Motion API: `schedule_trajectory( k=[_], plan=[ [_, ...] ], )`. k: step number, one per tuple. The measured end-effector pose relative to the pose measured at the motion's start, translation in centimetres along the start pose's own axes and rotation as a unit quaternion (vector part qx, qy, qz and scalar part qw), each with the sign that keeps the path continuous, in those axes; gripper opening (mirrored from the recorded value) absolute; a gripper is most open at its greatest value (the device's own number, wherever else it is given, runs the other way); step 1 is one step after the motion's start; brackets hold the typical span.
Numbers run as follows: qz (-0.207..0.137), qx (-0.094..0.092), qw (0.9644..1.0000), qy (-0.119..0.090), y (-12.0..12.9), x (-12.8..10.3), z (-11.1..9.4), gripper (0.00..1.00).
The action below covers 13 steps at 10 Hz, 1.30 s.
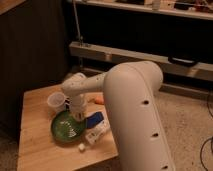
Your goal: Push the ceramic bowl across the table
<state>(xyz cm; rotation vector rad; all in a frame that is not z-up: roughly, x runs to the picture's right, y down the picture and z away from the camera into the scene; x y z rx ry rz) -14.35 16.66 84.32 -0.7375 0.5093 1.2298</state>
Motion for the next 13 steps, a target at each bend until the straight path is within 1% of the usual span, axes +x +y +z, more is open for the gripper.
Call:
schedule_trajectory(
  k=[2, 3, 4, 5, 6, 8, 11, 13],
  plan=[
    [0.019, 0.005, 0.9998, 0.008, -1.4, 0.1, 0.0, 0.00],
    [0.032, 0.009, 0.9994, 0.009, -2.9, 0.3, -0.1, 0.00],
    [0.047, 0.015, 0.9988, 0.006, -4.9, 0.3, -0.5, 0.00],
    [0.058, 0.019, 0.9981, 0.004, -6.3, 0.3, -0.9, 0.00],
    [0.066, 0.022, 0.9976, 0.003, -7.1, 0.4, -1.3, 0.00],
    [0.082, 0.033, 0.9960, 0.005, -9.1, 0.6, -1.8, 0.00],
    [0.107, 0.057, 0.9922, 0.026, -12.7, 2.2, -0.6, 0.00],
    [0.121, 0.066, 0.9899, 0.032, -14.4, 2.8, -0.3, 0.00]
  ],
)
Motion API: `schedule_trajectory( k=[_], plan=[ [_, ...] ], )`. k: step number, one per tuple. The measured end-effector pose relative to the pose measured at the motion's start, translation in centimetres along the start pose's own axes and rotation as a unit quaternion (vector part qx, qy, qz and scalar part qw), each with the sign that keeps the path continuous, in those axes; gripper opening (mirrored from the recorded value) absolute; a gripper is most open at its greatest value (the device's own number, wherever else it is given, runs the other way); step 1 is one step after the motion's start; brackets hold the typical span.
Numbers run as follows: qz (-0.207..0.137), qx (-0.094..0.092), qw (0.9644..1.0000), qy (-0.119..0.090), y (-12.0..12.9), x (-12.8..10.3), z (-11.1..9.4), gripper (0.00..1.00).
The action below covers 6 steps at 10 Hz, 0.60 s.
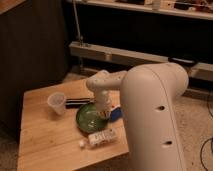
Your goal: Push the ceramic bowl across the table
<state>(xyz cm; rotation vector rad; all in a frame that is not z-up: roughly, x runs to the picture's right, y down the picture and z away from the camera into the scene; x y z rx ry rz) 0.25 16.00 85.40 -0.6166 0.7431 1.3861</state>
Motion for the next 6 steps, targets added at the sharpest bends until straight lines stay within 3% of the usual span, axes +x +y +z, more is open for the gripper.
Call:
schedule_trajectory(
  k=[4, 6],
  plan=[
    [0.036, 0.006, 0.9993, -0.003, -2.9, 0.2, -0.5, 0.00],
    [0.053, 0.000, 0.9985, -0.011, -3.6, 0.2, -0.8, 0.03]
  ],
)
